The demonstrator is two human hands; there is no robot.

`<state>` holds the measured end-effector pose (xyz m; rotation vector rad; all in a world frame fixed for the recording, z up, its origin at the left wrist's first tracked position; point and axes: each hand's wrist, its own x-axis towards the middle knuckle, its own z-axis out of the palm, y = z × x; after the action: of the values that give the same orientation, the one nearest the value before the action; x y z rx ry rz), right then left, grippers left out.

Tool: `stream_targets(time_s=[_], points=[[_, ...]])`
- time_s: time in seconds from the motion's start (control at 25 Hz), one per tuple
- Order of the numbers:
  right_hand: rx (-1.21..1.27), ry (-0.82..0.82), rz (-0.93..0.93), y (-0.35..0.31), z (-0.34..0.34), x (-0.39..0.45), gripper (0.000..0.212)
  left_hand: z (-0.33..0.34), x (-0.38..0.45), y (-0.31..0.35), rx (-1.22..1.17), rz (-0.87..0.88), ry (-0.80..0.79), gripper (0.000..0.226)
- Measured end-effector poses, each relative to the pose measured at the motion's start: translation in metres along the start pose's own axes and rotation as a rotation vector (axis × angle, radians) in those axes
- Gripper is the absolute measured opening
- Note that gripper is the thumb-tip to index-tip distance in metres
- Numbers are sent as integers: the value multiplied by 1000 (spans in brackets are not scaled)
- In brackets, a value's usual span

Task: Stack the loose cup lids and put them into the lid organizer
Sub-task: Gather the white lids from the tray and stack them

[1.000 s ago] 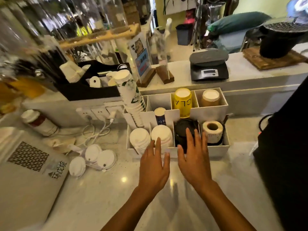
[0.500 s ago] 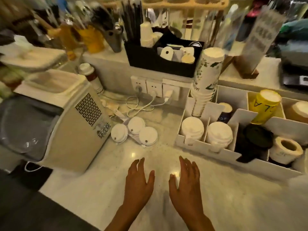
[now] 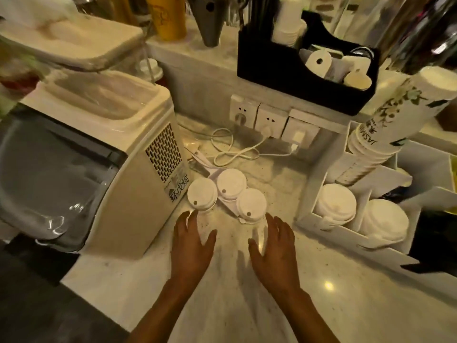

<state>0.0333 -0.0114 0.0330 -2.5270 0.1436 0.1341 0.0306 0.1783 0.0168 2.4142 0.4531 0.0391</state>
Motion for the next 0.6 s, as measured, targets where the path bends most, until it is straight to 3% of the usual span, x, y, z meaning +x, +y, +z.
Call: stream_targets(time_s=[0.36, 0.6], points=[[-113, -80, 31, -14, 10, 92, 94, 33, 17, 25, -12, 124, -90, 64], [-201, -100, 14, -11, 21, 99, 89, 36, 14, 24, -15, 116, -97, 64]])
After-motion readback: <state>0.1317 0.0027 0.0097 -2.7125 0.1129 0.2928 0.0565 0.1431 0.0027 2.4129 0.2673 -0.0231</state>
